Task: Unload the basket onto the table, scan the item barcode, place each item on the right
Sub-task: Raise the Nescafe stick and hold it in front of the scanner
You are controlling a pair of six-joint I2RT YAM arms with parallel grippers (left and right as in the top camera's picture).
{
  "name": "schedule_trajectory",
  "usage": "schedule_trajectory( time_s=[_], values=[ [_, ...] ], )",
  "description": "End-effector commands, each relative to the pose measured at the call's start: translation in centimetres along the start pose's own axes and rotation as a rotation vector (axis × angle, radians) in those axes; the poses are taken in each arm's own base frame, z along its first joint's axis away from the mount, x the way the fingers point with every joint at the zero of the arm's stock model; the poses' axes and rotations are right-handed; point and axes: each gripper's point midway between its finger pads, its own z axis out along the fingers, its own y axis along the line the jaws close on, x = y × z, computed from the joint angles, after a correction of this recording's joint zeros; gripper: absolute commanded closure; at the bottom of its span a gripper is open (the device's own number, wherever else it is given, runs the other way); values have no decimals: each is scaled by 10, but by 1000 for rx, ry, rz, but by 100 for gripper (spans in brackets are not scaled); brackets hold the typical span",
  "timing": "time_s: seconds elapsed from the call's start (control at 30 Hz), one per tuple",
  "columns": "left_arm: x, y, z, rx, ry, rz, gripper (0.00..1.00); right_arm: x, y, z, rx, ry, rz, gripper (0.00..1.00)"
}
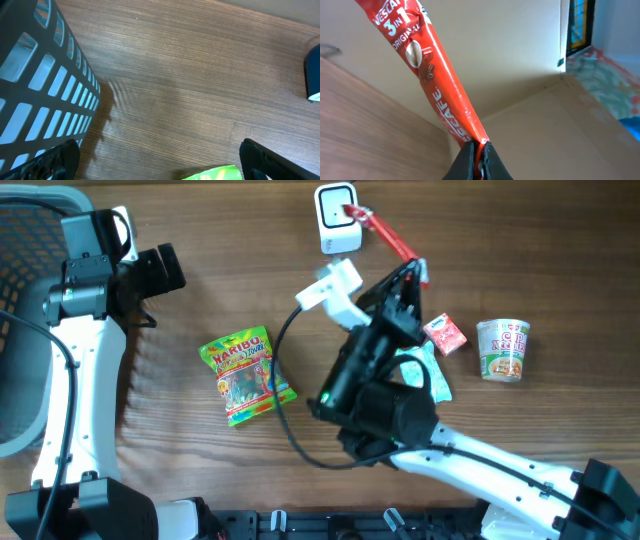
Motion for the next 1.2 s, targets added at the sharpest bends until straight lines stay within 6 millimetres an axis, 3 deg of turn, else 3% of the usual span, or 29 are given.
schedule_trajectory(
  time_s=[0.0,0.07,0.17,0.27,0.57,0.93,1.17],
  values=[
    [-5,2,-5,5,-19,9,0,-18,8,-21,-24,-99,76,96],
    [-5,2,-5,5,-18,9,0,-35,7,-41,-33,-200,71,96],
    [-5,2,-5,5,-18,9,0,-39,0,-51,-32,-243,89,96],
    [-5,2,-5,5,-19,9,0,-32,-25,-52,15,-263,181,96],
    [-5,2,-5,5,-18,9,0,-42,-48,-56,90,-350,186,96],
    [-5,2,-5,5,-18,9,0,-73,-126,-92,385,-694,276,96],
    [-5,2,-5,5,-19,9,0,-73,-165,-115,529,-831,326,96]
  ],
)
